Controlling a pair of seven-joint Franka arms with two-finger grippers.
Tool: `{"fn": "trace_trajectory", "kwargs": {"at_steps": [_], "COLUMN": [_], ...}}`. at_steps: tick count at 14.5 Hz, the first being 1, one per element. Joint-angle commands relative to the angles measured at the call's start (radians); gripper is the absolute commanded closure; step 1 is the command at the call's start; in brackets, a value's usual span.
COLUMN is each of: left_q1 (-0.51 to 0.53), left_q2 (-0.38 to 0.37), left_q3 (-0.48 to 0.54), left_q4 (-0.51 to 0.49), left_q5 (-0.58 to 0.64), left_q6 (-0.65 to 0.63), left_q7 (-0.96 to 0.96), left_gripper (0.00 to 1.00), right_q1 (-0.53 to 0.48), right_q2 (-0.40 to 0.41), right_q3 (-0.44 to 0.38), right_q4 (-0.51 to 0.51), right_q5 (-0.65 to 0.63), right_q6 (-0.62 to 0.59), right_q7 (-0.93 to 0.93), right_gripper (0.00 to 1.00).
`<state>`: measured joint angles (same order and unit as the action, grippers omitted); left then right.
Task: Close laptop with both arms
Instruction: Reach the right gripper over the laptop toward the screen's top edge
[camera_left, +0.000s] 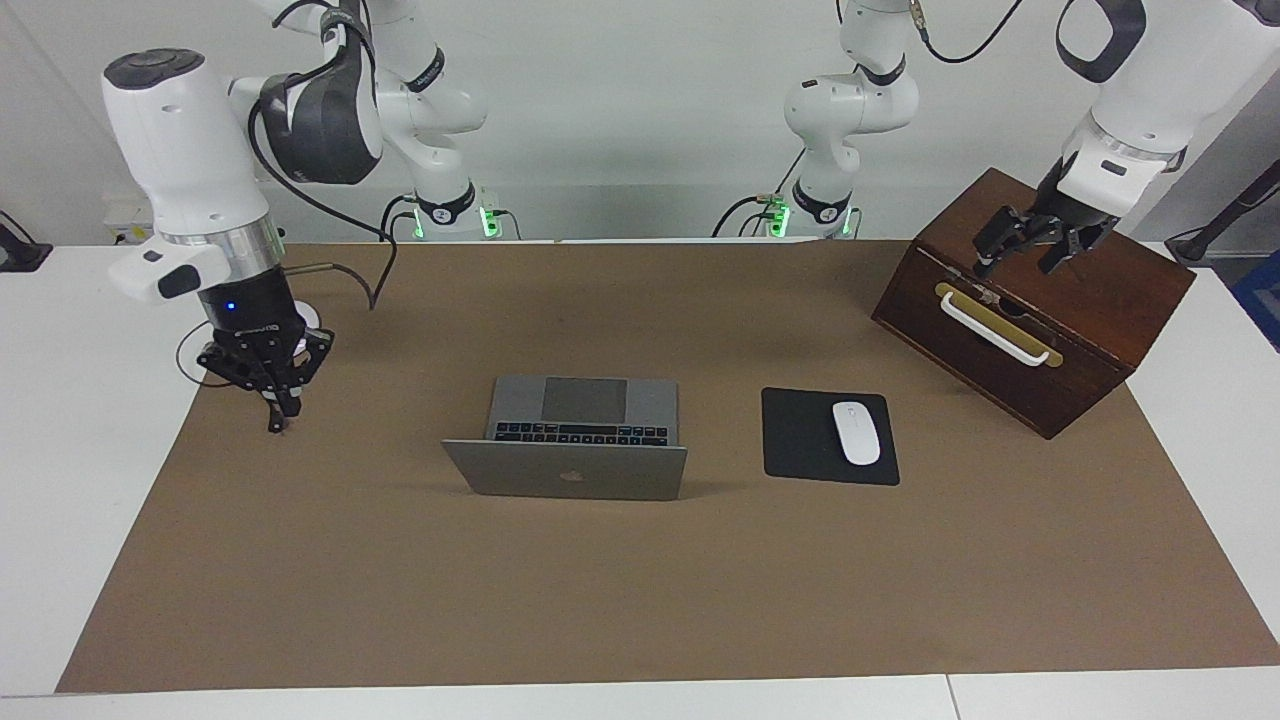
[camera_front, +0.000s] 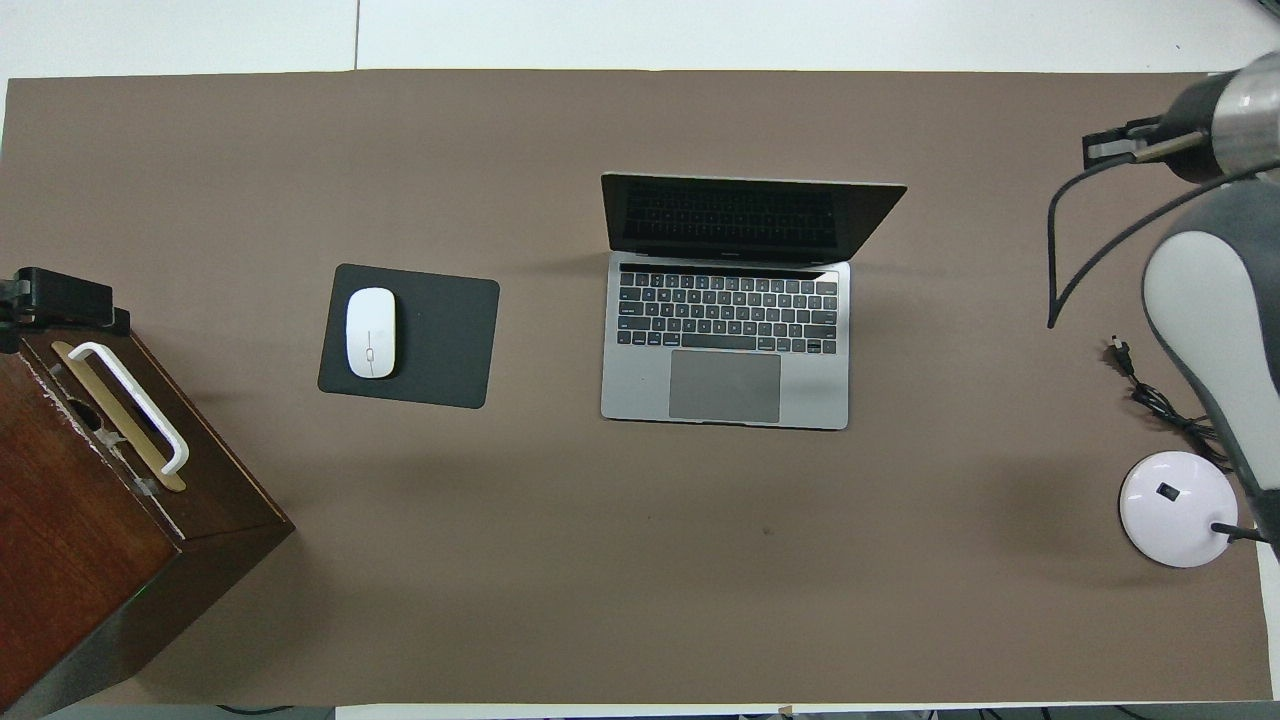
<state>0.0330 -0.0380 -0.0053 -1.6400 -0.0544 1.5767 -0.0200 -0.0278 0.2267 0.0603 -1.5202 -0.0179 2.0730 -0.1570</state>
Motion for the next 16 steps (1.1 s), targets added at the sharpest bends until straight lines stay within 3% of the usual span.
{"fn": "trace_trajectory", "kwargs": {"at_steps": [1,3,4,5,6,9,16], "left_q1": [0.004,0.002,0.001,0.001,0.004,0.002,-0.005], "left_q2": [-0.022,-0.022,-0.022,-0.022,-0.022,-0.022,-0.031], "left_q3": [-0.002,-0.002,-0.001,-0.001,-0.001,-0.001,-0.004], "left_q4": [-0.031,-0.031,-0.031,-0.031,-0.031,-0.031,-0.084], "left_q5": [0.015,0.015,0.015,0.013,0.013,0.013,0.01], "left_q6": [0.022,0.025,0.029,0.031,0.029,0.034,0.158], "left_q7": [-0.006,-0.006,-0.009,-0.009,-0.009,-0.018,-0.034], "left_gripper": [0.0,0.0,0.24,0.71,0.99,1.0,1.0], "right_q1": [0.06,0.124,0.164,0.201,0.224,0.276,0.284], "right_q2": [0.205,0.237,0.241,0.241,0.237,0.215,0.2], "right_q3": [0.024,0.021,0.021,0.024,0.027,0.024,0.027], "right_q4": [0.291,0.318,0.316,0.313,0.311,0.25,0.218], "right_q5": [-0.016,-0.019,-0.04,-0.08,-0.099,-0.12,-0.165], "right_q6": [-0.099,-0.093,-0.09,-0.09,-0.093,-0.087,-0.065], "right_q7": [0.127,0.257,0.336,0.422,0.485,0.641,0.649], "right_gripper": [1.0,1.0,1.0,1.0,1.0,1.0,1.0]}}
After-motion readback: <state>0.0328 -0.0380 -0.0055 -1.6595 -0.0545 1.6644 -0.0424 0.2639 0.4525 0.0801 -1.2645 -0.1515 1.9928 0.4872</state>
